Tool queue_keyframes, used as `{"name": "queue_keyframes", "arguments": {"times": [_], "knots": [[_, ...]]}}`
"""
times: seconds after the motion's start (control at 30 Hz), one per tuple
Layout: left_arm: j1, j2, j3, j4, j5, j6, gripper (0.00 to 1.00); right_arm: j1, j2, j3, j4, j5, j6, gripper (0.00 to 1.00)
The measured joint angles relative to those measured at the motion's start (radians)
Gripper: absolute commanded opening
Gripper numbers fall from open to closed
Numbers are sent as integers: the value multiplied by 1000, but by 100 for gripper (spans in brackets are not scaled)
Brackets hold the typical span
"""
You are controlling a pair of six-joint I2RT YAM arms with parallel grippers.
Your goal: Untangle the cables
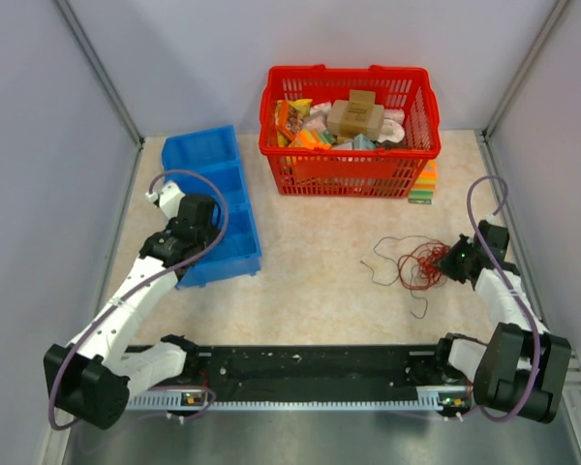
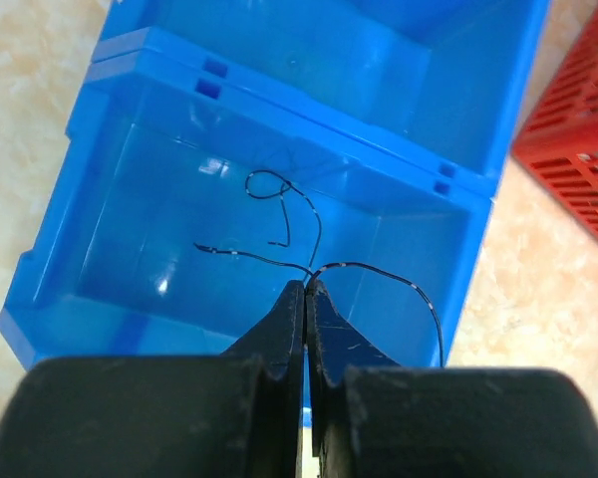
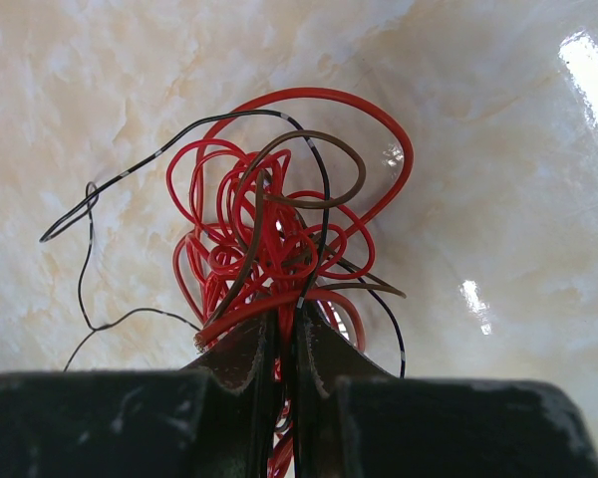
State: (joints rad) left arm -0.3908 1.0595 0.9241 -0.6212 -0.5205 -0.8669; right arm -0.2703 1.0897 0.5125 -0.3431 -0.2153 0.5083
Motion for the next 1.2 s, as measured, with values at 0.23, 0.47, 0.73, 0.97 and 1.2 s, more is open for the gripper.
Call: {"name": "queue_keyframes", "arguments": {"times": [0.23,0.47,0.73,0.97,1.2], "knots": [[170,17,-64,33,119,-63,21,5,0,0,1,0,0,4],[181,-38,-67,11,205,-85,79,14,17,0,6,-7,0,4],[182,-181,-67,111,376,18,64,39,40,0,7,-16,-2,4],[-121,19,-20,380,660,193,74,117,47,-1,80,-180,-45,5],[-439,425,203,364,685,353,71,200,76,-1,140,-310,-72,5]]}}
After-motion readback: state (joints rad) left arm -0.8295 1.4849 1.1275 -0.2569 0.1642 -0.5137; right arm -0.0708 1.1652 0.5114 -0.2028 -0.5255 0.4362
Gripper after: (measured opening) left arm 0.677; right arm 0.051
